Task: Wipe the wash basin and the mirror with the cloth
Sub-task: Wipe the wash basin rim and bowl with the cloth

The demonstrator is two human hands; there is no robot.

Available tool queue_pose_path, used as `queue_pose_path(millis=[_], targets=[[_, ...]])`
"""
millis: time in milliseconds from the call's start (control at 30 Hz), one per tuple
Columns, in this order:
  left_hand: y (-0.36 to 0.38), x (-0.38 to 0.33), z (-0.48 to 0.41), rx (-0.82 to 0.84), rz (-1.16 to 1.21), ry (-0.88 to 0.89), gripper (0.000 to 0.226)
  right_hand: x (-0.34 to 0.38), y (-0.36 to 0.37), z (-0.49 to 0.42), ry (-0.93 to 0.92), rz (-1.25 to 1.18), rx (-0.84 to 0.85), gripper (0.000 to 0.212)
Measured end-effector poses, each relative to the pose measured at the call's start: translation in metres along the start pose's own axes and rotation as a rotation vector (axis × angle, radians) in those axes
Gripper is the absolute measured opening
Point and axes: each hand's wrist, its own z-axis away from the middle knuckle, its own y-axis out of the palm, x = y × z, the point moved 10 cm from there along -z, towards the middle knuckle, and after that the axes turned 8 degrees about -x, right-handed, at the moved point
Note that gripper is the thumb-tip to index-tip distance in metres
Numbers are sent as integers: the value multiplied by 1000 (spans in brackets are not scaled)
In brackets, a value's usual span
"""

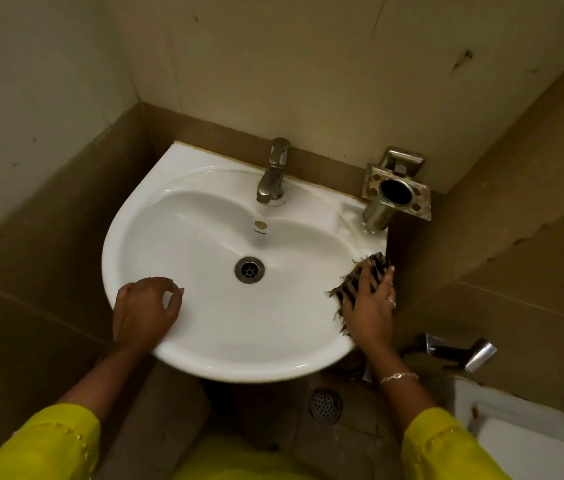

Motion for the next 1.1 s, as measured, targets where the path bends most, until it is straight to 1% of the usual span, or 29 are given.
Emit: queue_pose_path(millis=[133,200,300,400,433,500,600,700,800,833,900,967,1033,1100], targets=[[3,0,0,24,21,-3,34,10,-3,-36,-128,129,16,79],[6,0,2,50,16,31,36,11,0,-43,-168,175,36,79],[16,5,-9,110,15,103,42,4,1,-40,-144,114,20,74],[18,16,-29,128,4,128,53,2,2,-37,-134,141,-33,66],[17,18,-34,116,0,127,56,3,3,-38,-132,151,-41,65],[11,19,-38,63,14,95,52,8,3,-45,-153,192,-53,63],[-2,25,-39,-36,109,-7,53,16,-1,-66,-175,222,-78,60],[-9,31,-38,-93,162,-63,49,27,-3,-85,-144,199,-97,55],[-14,27,-38,-107,177,-82,36,39,-3,-99,-78,199,-113,55],[-15,25,-37,-117,176,-84,34,41,2,-103,-55,209,-77,55],[-14,25,-38,-126,172,-85,37,45,12,-114,-18,146,-55,51],[-12,27,-39,-119,174,-87,46,59,2,-116,-5,118,-54,49],[-9,29,-39,-110,170,-84,49,65,0,-119,72,80,-90,55],[-10,30,-39,-112,173,-86,48,73,5,-124,104,-26,-144,59]])
